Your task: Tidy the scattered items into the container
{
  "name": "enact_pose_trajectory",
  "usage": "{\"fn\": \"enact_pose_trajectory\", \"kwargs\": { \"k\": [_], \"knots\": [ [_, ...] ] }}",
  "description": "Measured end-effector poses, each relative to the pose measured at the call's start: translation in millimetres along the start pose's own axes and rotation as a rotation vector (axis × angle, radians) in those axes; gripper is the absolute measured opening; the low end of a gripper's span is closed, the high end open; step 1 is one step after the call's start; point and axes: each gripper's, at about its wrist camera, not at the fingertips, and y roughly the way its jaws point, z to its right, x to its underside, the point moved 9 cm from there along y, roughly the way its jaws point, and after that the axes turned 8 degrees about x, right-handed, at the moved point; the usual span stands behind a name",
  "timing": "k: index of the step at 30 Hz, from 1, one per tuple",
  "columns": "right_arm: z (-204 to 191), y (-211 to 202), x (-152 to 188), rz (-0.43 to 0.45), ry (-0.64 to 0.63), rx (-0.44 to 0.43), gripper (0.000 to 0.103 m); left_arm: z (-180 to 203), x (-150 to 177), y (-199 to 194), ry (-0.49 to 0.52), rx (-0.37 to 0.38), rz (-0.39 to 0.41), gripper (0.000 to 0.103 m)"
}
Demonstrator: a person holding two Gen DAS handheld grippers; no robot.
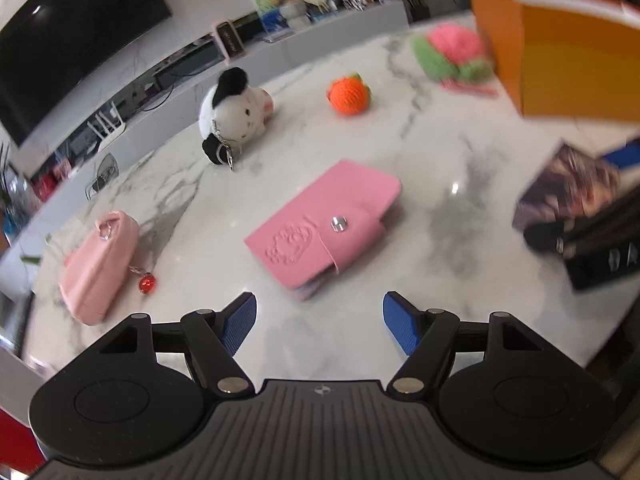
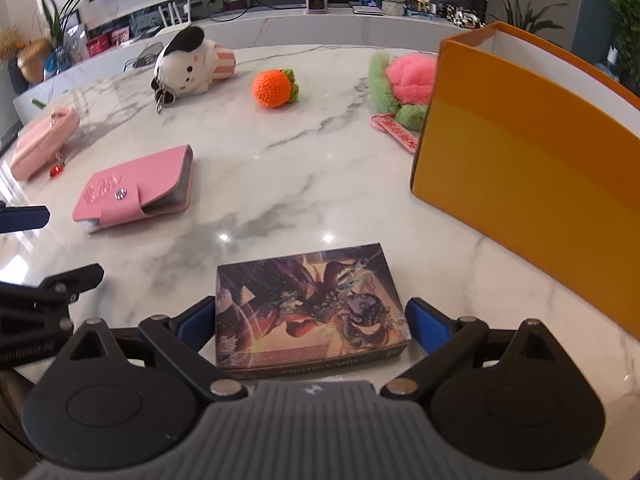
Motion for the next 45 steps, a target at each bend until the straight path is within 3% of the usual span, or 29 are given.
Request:
{"fn": "enact_pose_trajectory", "kwargs": {
  "k": [2, 7, 11, 18, 20, 22, 26, 27, 34, 36, 41, 45],
  "knots": [
    [-2, 3, -5, 0.022, -0.012, -0.005, 0.092, -4, -3, 5, -0.041, 0.033, 0.015, 0.082],
    [-6, 15, -21, 0.067, -0.022, -0.013, 0.091, -9, -11, 13, -0.098, 0.085, 0.053, 0.065],
    [-9, 26, -34, 0.101, -0.018, -0.015, 0.091, 1, -12, 12, -0.094, 0.144, 0.056, 0.043],
    [-10, 32, -40, 0.131, -0.007, -0.011, 0.092, 29, -13, 9, -0.063, 0.278, 0.068, 0.042],
    [-9, 33, -41, 0.133, -0.007, -0.012, 0.092, 31, -14, 6, -0.044, 0.262, 0.08, 0.043],
    [-9, 33, -40, 0.134, -0.008, -0.012, 0.092, 27, -16, 2, -0.025, 0.198, 0.099, 0.045],
    [-9, 32, -40, 0.135, -0.006, -0.009, 0.092, 15, -29, -8, 0.005, 0.087, 0.161, 0.083],
    [-9, 32, -40, 0.135, -0.005, -0.009, 0.092, 12, -33, -8, 0.012, 0.068, 0.169, 0.088],
    [-12, 32, -37, 0.139, -0.002, -0.005, 0.092, 9, -39, 24, 0.084, 0.093, 0.071, 0.088],
    [-11, 32, -37, 0.14, 0.0, 0.001, 0.092, 6, -41, 30, 0.089, 0.11, 0.072, 0.096],
    [-7, 35, -39, 0.157, 0.025, 0.02, 0.092, -2, -39, 43, 0.023, 0.164, 0.078, 0.103],
    [-4, 35, -40, 0.165, 0.036, 0.027, 0.092, -10, -36, 49, -0.05, 0.176, 0.093, 0.103]
  ]
}}
